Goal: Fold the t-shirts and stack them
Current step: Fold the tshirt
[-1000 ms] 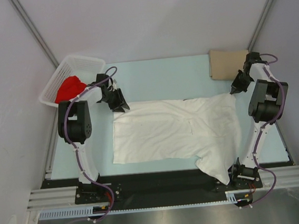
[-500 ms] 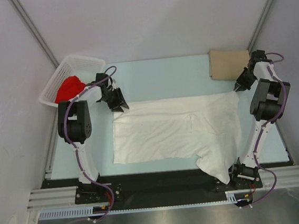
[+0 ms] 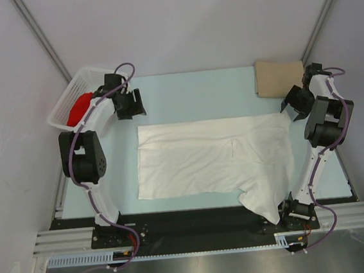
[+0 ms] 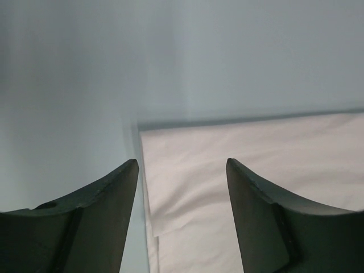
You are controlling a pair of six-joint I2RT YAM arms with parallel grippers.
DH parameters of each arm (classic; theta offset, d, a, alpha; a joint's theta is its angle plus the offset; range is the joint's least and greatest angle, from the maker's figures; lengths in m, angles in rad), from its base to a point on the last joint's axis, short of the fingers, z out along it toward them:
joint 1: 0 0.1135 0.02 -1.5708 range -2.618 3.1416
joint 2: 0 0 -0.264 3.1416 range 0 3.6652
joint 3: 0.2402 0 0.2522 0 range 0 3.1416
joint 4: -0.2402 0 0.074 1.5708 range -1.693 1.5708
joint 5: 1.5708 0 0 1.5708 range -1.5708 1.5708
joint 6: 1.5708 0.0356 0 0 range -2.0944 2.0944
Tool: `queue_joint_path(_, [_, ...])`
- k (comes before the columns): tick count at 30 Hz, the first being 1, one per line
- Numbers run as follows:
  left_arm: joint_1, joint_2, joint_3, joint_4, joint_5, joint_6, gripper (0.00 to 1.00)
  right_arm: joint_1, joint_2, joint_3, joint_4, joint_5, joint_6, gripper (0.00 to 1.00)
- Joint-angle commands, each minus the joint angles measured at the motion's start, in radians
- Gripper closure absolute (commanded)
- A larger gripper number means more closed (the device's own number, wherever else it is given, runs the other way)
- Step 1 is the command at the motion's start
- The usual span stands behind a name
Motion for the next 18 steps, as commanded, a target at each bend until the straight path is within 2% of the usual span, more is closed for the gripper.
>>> queue_joint_path(1, [0.008,0.075,0.045,-0.029,-0.004,0.061,0.32,-0.003,-0.023,0.03,0.004,-0.046,-0.054,0.29])
queue_joint_path(10, [0.008,0.132,-0.033,0.011,-0.01,0.053,0.29,-0.005,-0.011,-0.046,0.054,-0.084,-0.125,0.3])
queue_joint_path(18, [0.014,0.181,-0.02,0.026,0.005,0.04,0.4,-0.011,0.009,-0.055,0.084,-0.081,-0.128,0.42])
